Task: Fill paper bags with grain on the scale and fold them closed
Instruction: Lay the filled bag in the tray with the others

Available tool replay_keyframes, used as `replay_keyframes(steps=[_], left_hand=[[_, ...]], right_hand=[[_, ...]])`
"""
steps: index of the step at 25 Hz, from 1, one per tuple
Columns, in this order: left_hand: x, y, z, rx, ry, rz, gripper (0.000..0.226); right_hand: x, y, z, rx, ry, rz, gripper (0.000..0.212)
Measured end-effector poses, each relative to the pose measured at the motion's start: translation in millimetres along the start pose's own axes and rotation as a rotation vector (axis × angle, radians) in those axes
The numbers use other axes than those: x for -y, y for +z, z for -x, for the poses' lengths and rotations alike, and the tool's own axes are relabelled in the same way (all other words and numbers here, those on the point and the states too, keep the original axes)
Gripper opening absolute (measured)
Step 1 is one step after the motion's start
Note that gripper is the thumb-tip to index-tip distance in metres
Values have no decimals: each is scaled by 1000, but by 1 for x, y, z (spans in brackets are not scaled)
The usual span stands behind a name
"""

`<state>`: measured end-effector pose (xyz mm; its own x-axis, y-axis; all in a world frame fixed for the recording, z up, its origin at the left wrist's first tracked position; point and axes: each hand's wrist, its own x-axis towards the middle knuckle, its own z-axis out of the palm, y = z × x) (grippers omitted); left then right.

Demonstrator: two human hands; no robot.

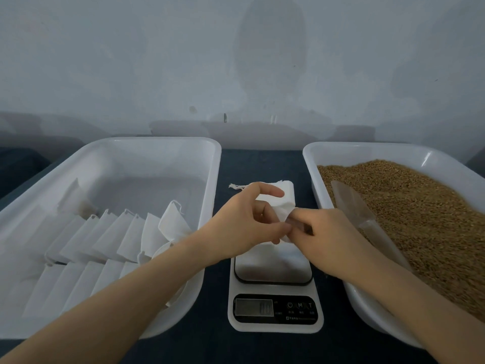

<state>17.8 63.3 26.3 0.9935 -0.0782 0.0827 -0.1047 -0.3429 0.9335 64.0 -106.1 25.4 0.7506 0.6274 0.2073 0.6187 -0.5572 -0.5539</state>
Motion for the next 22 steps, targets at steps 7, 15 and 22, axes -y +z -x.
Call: replay_keyframes(steps=[7,15,22], left_hand=[[4,-9,-7,-357,-120,27,33],[-5,-20,-5,-399,71,268,15],[-4,-13,-4,-231,27,317,32]], right_hand=[[7,-12,1,-54,128,-373,24],[2,-11,-1,51,192,-564,13],[-1,-14,-5,-150,297,-920,17]])
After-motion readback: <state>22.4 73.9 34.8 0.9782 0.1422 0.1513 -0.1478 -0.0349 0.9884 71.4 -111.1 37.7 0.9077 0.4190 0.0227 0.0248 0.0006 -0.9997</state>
